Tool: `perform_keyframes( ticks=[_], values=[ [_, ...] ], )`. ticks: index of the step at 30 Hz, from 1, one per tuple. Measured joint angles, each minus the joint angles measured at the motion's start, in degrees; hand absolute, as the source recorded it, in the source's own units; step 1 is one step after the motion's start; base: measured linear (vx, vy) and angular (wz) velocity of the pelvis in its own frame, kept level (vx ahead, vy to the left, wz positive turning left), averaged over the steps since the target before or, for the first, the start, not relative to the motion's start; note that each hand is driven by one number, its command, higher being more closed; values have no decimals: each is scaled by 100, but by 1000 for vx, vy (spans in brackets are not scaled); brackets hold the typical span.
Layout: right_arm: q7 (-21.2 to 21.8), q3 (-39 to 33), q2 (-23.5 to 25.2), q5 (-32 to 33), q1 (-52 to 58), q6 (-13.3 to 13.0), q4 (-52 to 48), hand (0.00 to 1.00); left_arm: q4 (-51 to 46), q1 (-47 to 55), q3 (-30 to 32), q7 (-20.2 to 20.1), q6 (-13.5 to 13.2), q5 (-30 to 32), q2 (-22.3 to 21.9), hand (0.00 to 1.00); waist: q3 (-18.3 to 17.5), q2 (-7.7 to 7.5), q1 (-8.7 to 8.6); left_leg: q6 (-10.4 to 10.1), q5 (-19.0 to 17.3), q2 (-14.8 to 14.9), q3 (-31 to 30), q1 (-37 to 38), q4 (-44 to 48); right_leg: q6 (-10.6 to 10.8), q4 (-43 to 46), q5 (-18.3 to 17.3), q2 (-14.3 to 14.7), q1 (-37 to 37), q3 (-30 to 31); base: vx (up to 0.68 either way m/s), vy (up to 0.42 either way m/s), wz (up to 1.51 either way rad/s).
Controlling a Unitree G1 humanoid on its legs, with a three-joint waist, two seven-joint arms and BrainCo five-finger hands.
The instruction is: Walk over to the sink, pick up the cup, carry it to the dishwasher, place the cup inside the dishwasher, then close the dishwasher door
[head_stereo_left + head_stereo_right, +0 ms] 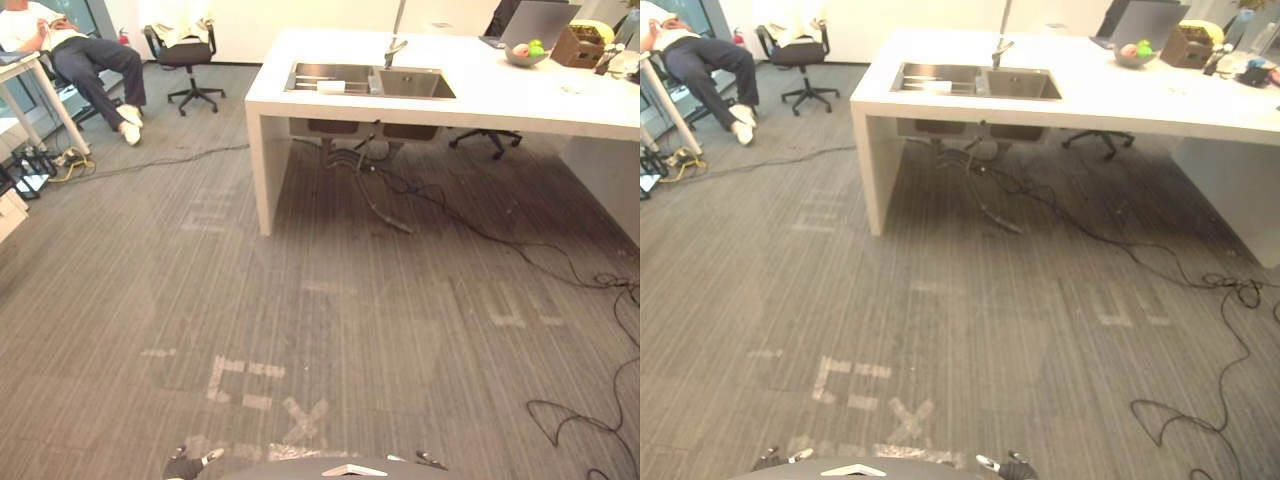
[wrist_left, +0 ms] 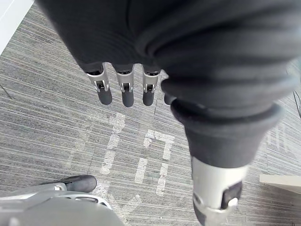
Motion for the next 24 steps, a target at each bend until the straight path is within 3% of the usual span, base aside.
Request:
perform_keyframes(
  ticks=[11,13,15,16,17,18,19,20,21,24],
  values=[
    [-68,3,9,0,-5,-103,-11,0,1,21,10,-232,-65,-180,11,0,35,32,6,8,-14,-11,3,35,2,-10,22,6,-16,19,2,-2,0,-1],
    [-52,-69,7,6,-8,-129,-19,0,1,19,2,-234,-39,-208,-1,0,79,45,-4,35,-45,-24,-42,42,3,62,295,-179,-63,-58,-47,-3,17,15],
    [-8,-200,23,21,86,-220,-45,0,-1,22,-14,-264,68,-245,-9,0,104,56,-49,164,-136,-121,-194,49,5,363,1463,-806,-329,-494,-223,8,53,43],
    [-8,-211,26,63,126,-241,-74,0,-2,23,-15,-269,82,-287,-15,0,107,63,-53,196,-157,-138,-197,62,4,472,1884,-911,-418,-649,-244,28,74,31],
    [-2,-236,23,143,169,-309,-159,0,-20,-12,61,-281,99,-394,-46,0,124,79,-6,234,-178,-152,-173,61,8,407,3006,-999,-606,-1176,-292,52,81,12],
    [8,-236,64,260,171,-385,-303,0,-30,0,197,-274,129,-516,-48,0,227,45,5,258,-189,-177,-145,158,41,22,4286,-933,-862,-1772,-365,116,96,11],
    [25,-241,134,338,181,-482,-352,0,-73,4,372,-225,181,-676,-51,0,348,-7,-38,302,-237,-187,-145,305,73,-66,5137,-1013,-1060,-2055,-423,95,61,15],
    [35,-242,171,348,185,-508,-339,0,-102,14,447,-194,210,-733,-48,0,403,-56,-46,310,-310,-169,-153,398,132,-1,5310,-1092,-1098,-2082,-459,127,28,11],
    [42,-243,192,350,190,-527,-301,0,-113,31,511,-162,227,-797,-48,0,413,-91,-37,295,-383,-144,-153,461,191,34,5309,-1178,-1118,-2081,-498,171,-4,-1],
    [191,-369,251,416,210,-547,-221,0,-108,-13,600,-122,368,-792,-34,0,434,-111,-43,208,-724,44,-163,496,505,75,4025,-1247,-987,-2054,-961,243,-27,-12]
  ],
)
